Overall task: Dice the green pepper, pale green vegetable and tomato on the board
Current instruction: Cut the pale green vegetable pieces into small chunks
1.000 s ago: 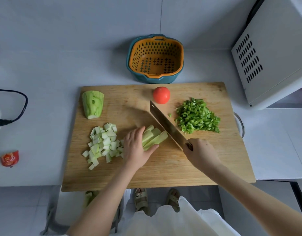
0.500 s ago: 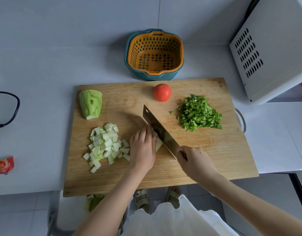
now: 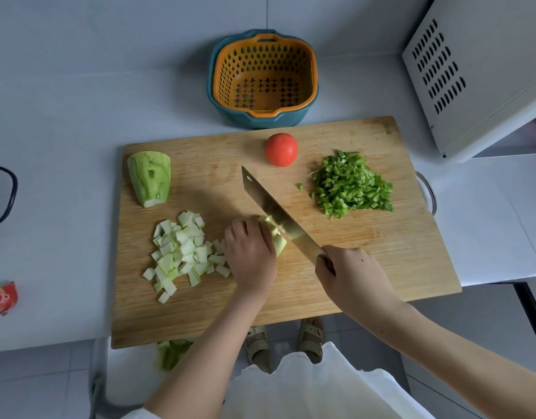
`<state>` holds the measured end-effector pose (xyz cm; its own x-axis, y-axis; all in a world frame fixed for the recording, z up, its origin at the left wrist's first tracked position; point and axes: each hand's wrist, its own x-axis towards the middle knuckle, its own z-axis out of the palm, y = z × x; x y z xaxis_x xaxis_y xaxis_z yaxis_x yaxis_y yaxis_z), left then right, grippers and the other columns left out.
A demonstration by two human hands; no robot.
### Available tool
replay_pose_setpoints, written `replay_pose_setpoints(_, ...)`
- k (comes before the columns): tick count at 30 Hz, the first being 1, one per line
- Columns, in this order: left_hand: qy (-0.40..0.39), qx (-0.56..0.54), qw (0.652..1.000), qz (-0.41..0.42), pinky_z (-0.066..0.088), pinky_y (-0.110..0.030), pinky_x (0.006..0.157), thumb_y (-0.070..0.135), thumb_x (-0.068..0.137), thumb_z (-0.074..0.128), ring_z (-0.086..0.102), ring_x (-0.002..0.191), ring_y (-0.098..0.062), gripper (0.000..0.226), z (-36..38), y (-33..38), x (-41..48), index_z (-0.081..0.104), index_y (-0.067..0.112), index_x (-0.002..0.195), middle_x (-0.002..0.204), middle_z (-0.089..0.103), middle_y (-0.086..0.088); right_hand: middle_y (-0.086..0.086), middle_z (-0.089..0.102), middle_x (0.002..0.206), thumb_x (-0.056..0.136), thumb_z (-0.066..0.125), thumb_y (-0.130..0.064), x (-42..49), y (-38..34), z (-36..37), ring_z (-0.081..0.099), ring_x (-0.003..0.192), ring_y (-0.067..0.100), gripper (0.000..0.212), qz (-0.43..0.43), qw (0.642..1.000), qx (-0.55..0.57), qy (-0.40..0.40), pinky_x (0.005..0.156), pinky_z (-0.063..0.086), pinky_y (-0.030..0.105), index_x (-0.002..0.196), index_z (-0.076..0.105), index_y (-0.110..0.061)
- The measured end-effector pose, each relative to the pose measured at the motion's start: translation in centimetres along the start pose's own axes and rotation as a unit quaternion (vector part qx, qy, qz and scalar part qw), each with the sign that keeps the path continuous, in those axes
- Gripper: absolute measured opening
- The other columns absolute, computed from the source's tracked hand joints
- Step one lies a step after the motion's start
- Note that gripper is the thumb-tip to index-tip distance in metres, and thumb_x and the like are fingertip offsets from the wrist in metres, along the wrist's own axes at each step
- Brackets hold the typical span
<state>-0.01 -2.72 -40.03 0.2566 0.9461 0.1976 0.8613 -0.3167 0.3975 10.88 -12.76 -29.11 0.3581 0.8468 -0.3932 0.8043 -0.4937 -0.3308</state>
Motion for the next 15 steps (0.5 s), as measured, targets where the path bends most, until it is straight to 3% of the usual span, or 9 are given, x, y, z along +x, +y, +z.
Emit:
replay_pose_setpoints(7,-0.009,0.012,1.000,0.014,0.037,-0.035,0.056,0.025,0.089,0.038,0.050,0.071,-0.030,0.030,0.2,-0.1,0.3,0.062,0.007,0.089,0.078,0.054,-0.013,-0.005,0.036,0.055,0.098,0.033,-0.024,-0.2,-0.9,-0.2,0.031,0.044,0.012,0.030,-0.003,0.999,-0.034,-0.004,0.041,0.022,0.024,0.068,0.035,-0.018)
replay_pose_setpoints(11,-0.010,0.008,1.000,0.021,0.039,-0.036,0.057,0.026,0.088,0.036,0.049,0.071,-0.031,0.032,0.1,-0.2,0.3,0.062,0.007,0.089,0.078,0.054,-0.013,-0.003,0.038,0.056,0.097,0.034,-0.022,0.5,-0.8,-0.6,0.033,0.045,0.013,0.037,-0.001,0.999,-0.034,-0.023,0.041,0.021,0.024,0.060,0.029,-0.020)
replay_pose_setpoints(15,-0.001,0.027,0.999,0.031,0.037,-0.035,0.058,0.017,0.084,0.052,0.050,0.071,-0.031,0.014,0.3,-0.4,0.3,0.062,0.007,0.089,0.080,0.053,-0.012,-0.003,0.038,0.056,0.096,0.037,-0.020,2.3,-0.9,1.1,0.040,0.051,0.019,0.037,0.003,0.999,-0.020,-0.038,0.042,0.024,0.026,0.060,0.031,-0.019)
